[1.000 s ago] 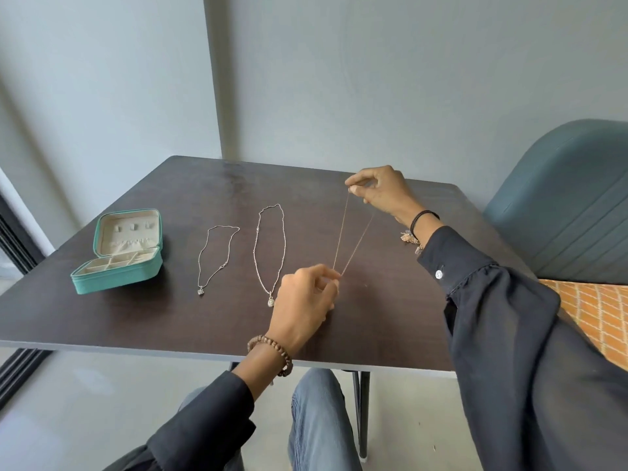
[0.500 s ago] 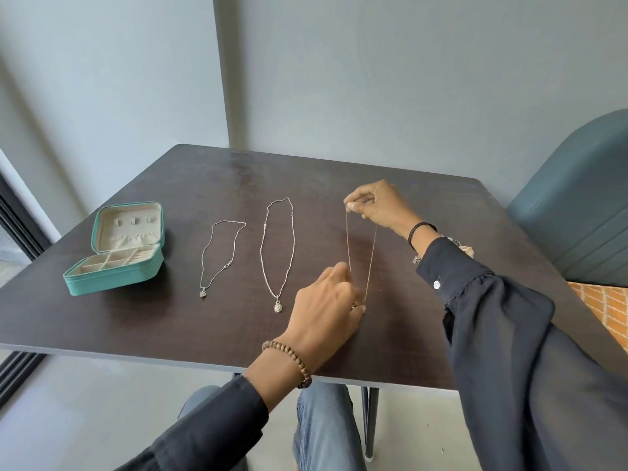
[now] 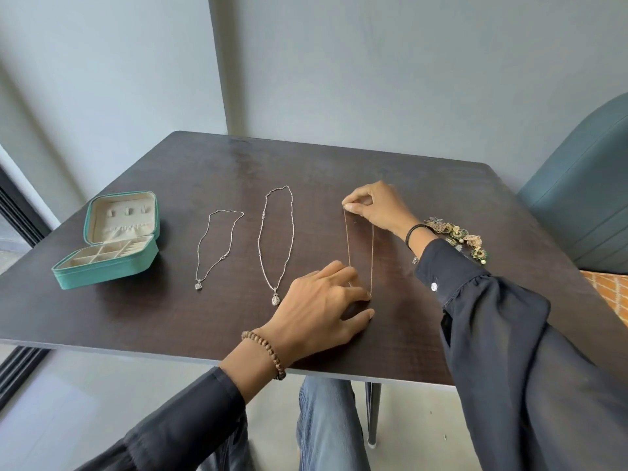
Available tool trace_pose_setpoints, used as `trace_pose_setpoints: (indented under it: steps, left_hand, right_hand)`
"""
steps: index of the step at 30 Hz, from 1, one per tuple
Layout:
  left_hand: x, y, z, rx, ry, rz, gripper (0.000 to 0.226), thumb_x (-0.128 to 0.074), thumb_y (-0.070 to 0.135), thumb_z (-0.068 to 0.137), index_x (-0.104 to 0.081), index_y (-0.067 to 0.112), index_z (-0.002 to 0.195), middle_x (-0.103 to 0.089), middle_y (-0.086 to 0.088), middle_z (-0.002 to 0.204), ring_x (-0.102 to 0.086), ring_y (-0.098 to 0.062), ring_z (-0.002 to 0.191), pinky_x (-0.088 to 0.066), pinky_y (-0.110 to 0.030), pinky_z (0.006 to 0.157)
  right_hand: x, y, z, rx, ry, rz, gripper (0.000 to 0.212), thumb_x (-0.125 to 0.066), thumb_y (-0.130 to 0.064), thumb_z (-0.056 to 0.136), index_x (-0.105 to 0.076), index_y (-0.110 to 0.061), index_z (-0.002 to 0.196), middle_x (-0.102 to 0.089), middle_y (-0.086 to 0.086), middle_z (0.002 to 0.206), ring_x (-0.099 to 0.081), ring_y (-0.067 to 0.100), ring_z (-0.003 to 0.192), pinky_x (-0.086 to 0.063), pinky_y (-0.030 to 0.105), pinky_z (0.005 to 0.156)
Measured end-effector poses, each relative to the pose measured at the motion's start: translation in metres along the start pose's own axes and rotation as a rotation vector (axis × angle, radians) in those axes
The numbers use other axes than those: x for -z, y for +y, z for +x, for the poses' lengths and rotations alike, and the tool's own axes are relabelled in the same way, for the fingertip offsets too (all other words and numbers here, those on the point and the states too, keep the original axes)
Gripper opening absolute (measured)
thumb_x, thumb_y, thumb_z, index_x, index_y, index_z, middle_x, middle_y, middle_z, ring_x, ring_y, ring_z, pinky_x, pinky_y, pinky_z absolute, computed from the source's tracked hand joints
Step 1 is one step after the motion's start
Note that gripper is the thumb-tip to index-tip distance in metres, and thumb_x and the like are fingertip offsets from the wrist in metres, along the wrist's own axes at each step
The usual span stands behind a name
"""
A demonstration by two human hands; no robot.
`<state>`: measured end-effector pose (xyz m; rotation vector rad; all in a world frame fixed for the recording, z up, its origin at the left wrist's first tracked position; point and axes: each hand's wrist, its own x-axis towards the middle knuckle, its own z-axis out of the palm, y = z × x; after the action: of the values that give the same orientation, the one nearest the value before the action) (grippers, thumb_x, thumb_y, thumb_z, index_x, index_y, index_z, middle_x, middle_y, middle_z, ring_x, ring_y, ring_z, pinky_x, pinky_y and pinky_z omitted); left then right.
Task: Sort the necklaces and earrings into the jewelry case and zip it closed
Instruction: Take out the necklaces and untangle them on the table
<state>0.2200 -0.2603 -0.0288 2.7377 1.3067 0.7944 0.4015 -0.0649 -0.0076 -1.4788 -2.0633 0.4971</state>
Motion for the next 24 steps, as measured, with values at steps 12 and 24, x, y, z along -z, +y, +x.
trace_pose_setpoints:
  steps: [12, 24]
  left_hand:
    - [-0.005, 0.002, -0.007, 0.002, 0.018, -0.084, 0.030, -0.056, 0.046, 0.095, -0.075, 0.031, 0.111, -0.063, 0.013, 0.101, -0.056, -0.010, 0.092, -0.046, -0.029, 0.074]
    - [-0.005, 0.008, -0.004, 0.012, -0.009, -0.193, 0.025, -0.057, 0.034, 0.098, -0.073, 0.021, 0.110, -0.065, 0.008, 0.099, -0.057, -0.014, 0.095, -0.053, -0.032, 0.076]
  right_hand:
    - [-0.009, 0.014, 0.004, 0.043, 0.055, -0.046, 0.010, -0.076, -0.020, 0.089, -0.082, -0.020, 0.097, -0.069, 0.001, 0.091, -0.055, 0.003, 0.069, -0.041, 0.022, 0.074]
    - [-0.005, 0.017, 0.013, 0.042, 0.025, -0.029, 0.011, -0.080, -0.019, 0.086, -0.083, -0.021, 0.097, -0.069, -0.002, 0.087, -0.054, 0.004, 0.068, -0.039, 0.014, 0.068]
